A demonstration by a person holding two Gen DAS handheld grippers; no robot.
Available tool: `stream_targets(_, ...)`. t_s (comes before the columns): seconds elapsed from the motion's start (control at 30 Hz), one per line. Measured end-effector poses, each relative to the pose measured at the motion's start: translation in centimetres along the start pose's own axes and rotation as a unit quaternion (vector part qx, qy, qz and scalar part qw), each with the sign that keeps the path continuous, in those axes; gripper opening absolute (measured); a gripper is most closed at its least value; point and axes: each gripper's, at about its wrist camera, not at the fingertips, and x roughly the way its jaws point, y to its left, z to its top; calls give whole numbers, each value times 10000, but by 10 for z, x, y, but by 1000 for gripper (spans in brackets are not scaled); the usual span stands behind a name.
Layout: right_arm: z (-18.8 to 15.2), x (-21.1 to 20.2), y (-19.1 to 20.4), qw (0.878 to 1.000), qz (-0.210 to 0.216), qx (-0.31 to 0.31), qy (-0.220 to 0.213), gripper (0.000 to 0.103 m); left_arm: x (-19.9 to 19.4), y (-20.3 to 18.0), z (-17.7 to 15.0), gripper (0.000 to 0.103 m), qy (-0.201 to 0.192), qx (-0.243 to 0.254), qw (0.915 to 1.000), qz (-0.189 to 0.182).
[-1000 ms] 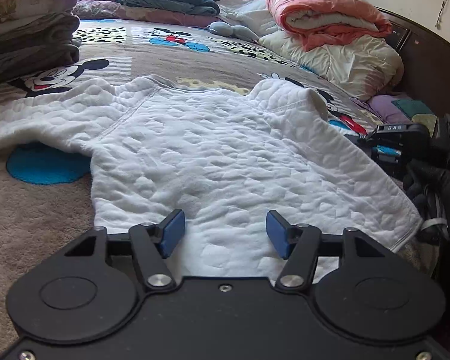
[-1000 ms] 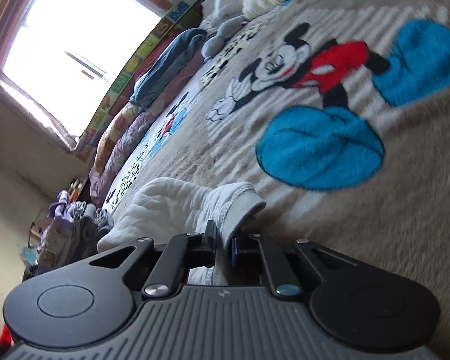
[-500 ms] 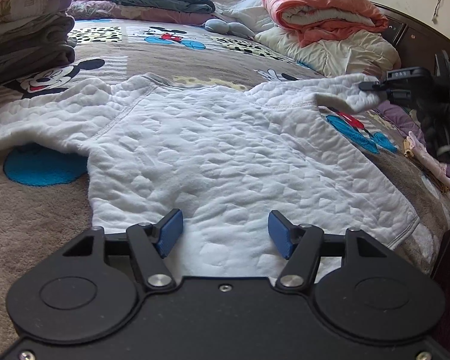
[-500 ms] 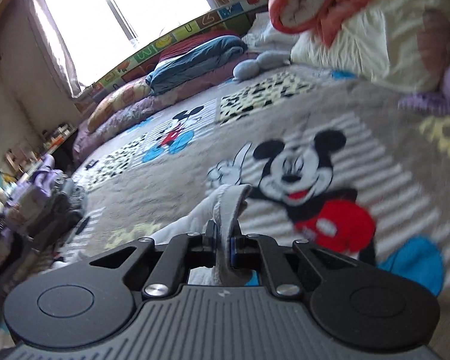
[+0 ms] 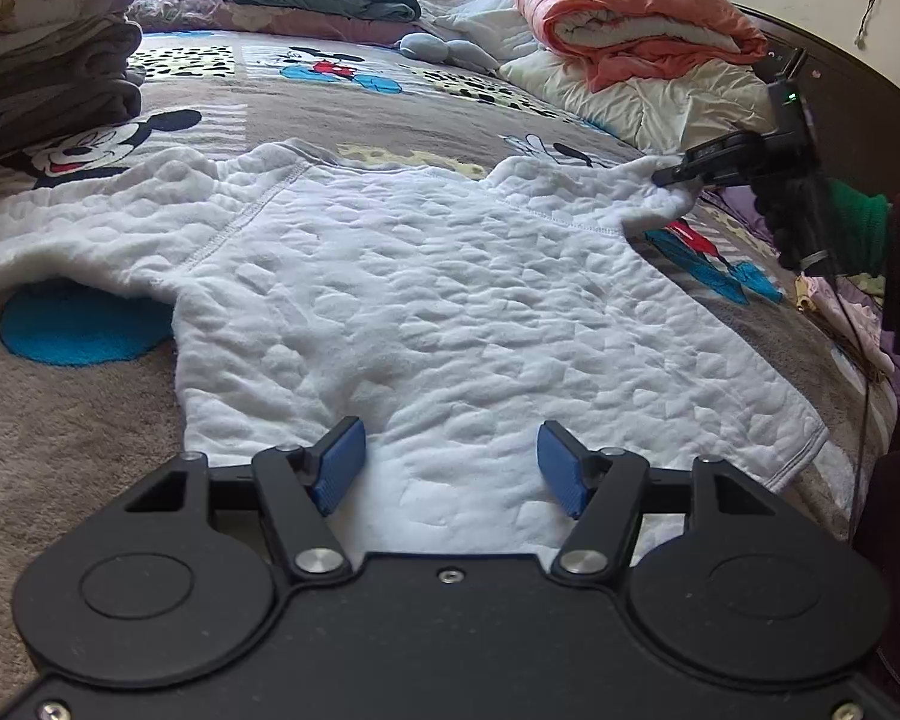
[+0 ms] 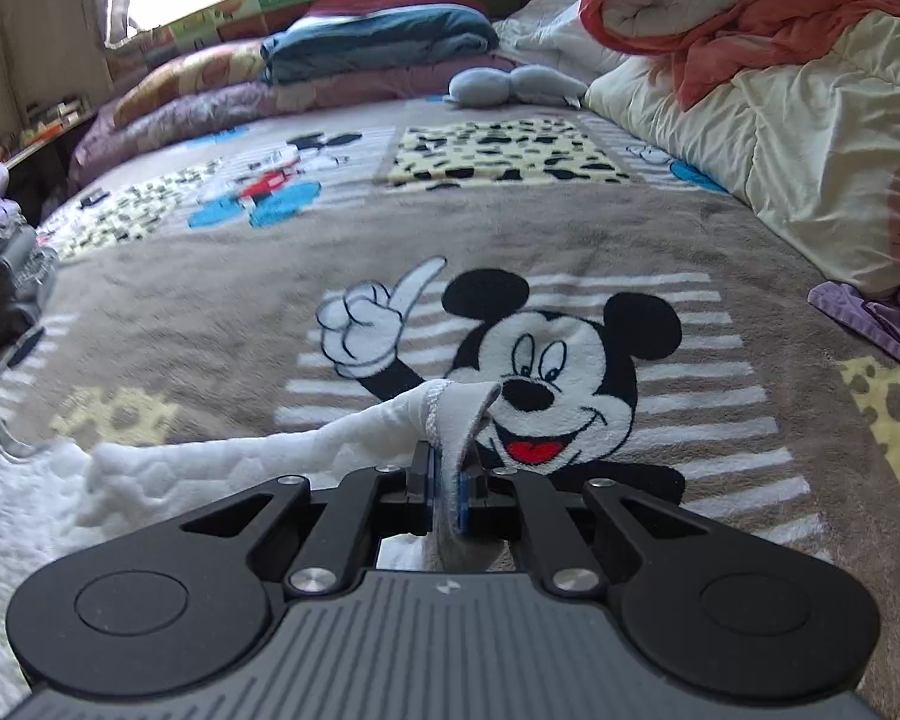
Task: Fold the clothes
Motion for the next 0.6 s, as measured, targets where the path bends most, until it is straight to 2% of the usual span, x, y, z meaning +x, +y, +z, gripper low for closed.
stream_targets(0.17, -9, 33, 1, 9994, -184, -54, 305, 9, 1, 3, -1, 64, -2, -31, 10000, -77)
stream_targets(0.3, -16, 31, -4, 9990, -227, 179, 337, 8, 1, 6, 0, 65, 5, -79, 9999, -132)
stream_targets(0.4, -20, 11, -15, 9984, -196, 436, 309, 8, 0, 6, 1, 65, 22, -85, 9999, -144)
stream_targets(0.5, -30, -15, -32, 9946, -40, 1010, 246, 8, -1, 7, 1, 65, 27, -52, 9999, -139)
stream_targets(0.6, -38, -14, -40, 9951, -152, 934, 302, 8, -1, 8, 1, 65, 22, -45, 9999, -126)
